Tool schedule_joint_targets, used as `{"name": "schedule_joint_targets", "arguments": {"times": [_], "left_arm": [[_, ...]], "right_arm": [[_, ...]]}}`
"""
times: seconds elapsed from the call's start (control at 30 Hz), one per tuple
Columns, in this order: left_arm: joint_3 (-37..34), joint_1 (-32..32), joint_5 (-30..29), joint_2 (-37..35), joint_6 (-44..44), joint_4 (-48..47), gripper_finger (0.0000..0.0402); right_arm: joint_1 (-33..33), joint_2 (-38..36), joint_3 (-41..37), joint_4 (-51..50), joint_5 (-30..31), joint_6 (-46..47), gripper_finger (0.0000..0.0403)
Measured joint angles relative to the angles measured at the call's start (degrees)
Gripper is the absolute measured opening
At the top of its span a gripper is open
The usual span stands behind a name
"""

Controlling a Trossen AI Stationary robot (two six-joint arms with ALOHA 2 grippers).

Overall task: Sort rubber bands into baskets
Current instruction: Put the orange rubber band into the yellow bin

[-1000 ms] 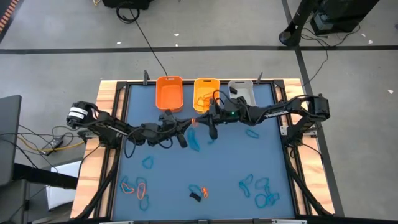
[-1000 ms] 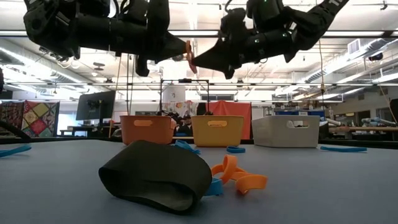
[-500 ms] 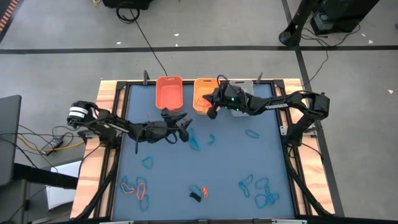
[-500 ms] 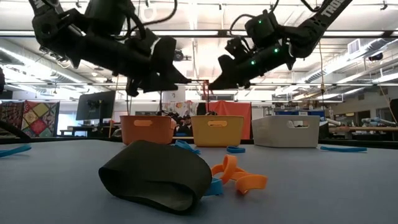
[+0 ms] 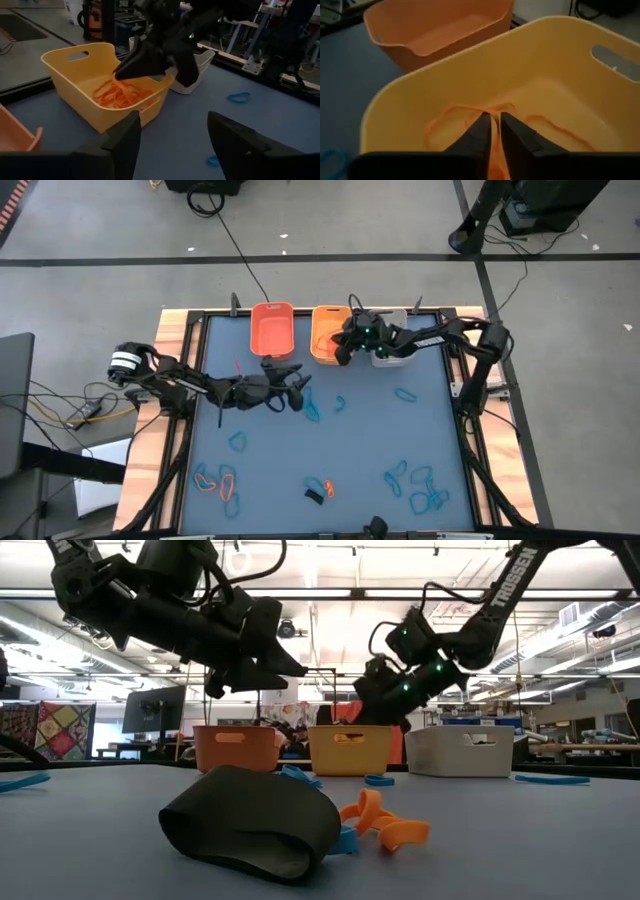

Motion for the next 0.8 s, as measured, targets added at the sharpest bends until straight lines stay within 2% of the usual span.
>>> {"name": "schedule_joint_targets", "arguments": {"times": [0.2,0.43,0.57,0.67,0.8], "left_arm": [[0.00,0.01,-0.02,0.00,0.12,-0.09,0.0232],[0.00,0.01,-0.01,0.00,0.26,-0.97,0.0232],[0.00,-0.03,0.59,0.00,3.94,-3.42,0.0232],[0.00,-0.05,5.01,0.00,8.08,-5.28,0.0232],[0.00,-0.10,16.68,0.00,11.48,-5.05,0.0232]], "right_arm": [[-0.02,0.17,0.00,-0.15,0.00,-0.39,0.0118],[0.00,-4.11,0.02,-1.09,-0.58,0.19,0.0186],[0.88,-7.96,0.02,-3.82,-6.60,1.27,0.0215],[3.35,-9.42,0.02,-5.56,-12.39,2.67,0.0223],[8.96,-10.19,0.02,-7.17,-15.48,2.68,0.0219]]}}
